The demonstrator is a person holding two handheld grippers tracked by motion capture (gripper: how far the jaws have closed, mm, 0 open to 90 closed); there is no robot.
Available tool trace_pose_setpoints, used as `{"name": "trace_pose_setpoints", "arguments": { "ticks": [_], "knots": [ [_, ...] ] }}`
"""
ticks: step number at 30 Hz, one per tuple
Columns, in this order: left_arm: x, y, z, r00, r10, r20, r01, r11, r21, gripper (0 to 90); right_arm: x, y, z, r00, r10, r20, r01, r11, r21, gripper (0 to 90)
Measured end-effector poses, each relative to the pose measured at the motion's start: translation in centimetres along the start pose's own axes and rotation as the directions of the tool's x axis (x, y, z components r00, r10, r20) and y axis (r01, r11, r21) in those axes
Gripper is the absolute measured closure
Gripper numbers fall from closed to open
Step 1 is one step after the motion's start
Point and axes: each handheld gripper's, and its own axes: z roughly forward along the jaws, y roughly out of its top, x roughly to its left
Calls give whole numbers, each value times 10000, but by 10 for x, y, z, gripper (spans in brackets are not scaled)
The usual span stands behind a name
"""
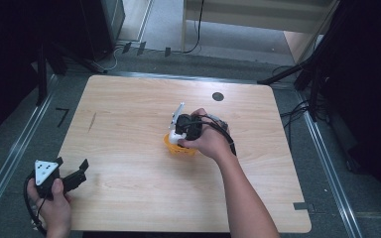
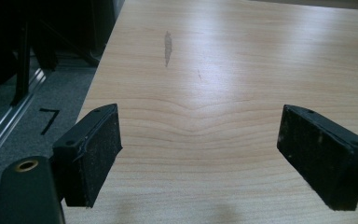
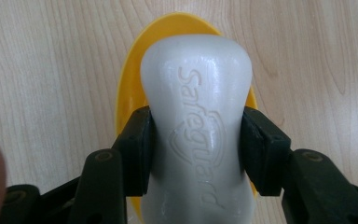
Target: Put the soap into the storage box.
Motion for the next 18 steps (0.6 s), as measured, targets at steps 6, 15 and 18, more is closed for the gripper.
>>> {"name": "trace_pose_setpoints", "arguments": {
  "ticks": [6, 15, 18],
  "knots": [
    [0, 0, 0, 10000, -5, 4, 5, 10000, -10, 140, 0, -2, 5, 9999, -70, -75, 71, 9999, 157, 506],
    [0, 0, 0, 10000, 4, -9, -4, 10000, -6, 140, -1, -5, 7, 9999, -31, 117, 29, 9999, 157, 504],
    [0, 0, 0, 10000, -2, 3, 2, 10000, -9, 140, -1, -7, 5, 9998, 157, 109, -156, 9998, -111, 473]
  ]
}}
